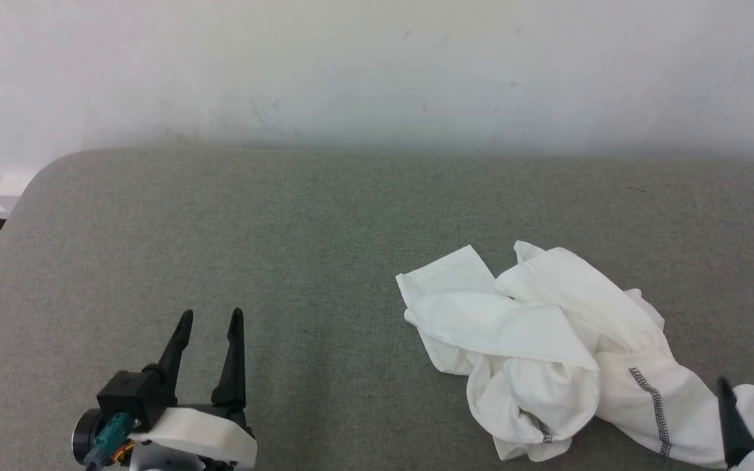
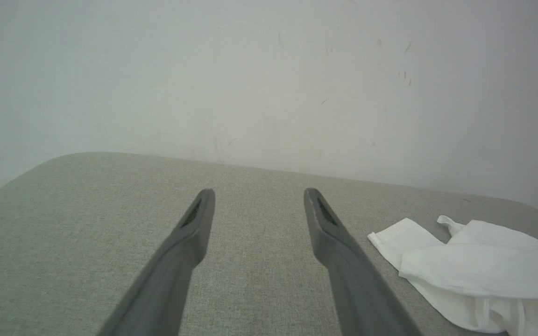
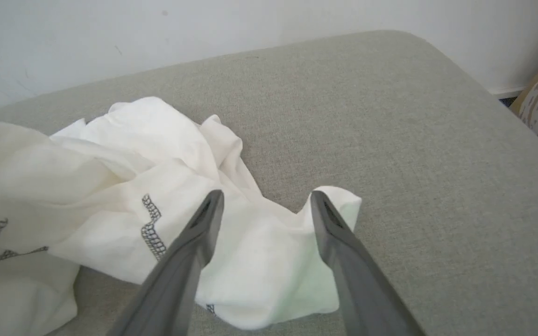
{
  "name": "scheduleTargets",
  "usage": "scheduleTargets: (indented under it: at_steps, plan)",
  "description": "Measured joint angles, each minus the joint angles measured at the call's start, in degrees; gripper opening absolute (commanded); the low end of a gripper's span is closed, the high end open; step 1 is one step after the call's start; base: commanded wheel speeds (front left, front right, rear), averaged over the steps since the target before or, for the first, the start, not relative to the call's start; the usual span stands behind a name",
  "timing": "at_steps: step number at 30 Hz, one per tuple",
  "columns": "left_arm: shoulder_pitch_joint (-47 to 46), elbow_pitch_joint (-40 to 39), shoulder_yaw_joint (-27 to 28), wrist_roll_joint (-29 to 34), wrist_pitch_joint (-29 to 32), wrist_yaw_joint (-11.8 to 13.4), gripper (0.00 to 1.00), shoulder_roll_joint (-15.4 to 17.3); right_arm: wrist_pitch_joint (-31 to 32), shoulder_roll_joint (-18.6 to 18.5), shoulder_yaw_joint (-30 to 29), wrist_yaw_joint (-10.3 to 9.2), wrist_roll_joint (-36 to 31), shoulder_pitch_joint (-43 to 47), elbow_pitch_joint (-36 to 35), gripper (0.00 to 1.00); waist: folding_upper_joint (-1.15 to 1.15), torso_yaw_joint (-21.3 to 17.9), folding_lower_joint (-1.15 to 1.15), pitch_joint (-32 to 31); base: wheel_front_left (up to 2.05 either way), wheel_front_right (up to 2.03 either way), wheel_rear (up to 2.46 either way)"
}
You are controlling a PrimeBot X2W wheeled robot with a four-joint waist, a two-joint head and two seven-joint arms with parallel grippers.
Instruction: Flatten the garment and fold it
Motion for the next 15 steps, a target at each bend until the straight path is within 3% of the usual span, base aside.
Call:
scheduleTargets:
  at_steps: [8,15]
  plan:
    - [0.80,0.38,0.19,-0.51,0.44,0.08,1.00,0.53,-11.44,0.09,3.41,0.00,-3.71,-3.33,-3.70,1.00,0.00,-0.11,0.00,-0.63,0.00,0.00,0.00]
    - [0.89,0.65,0.22,-0.94,1.41,0.57,1.00,0.87,-13.91,0.18,12.77,0.01,-9.04,-3.58,-6.48,1.00,0.00,-0.40,0.01,-0.97,0.00,0.00,0.00]
